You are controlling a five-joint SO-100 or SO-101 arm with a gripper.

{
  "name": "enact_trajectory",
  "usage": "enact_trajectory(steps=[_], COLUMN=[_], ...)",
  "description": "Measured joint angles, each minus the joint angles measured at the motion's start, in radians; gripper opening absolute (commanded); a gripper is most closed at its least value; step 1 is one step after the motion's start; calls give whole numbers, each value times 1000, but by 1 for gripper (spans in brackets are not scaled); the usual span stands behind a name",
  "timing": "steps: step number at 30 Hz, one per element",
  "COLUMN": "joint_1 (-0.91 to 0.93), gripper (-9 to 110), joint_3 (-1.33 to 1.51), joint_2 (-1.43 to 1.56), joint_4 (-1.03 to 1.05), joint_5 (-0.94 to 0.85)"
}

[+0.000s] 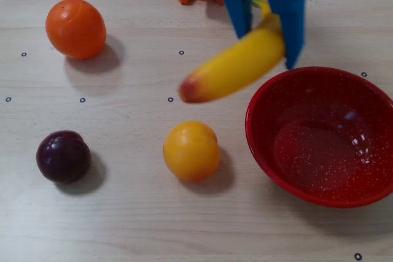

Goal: Put banana in the red bowl.

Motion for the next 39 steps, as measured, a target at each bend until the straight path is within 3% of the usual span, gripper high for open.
enact_trajectory(steps=[19, 39], joint_1=[-140, -143], gripper=[0, 0], joint_3=[-164, -278], joint_2=[-302, -417], joint_4=[-195, -210], joint_5=[5, -74])
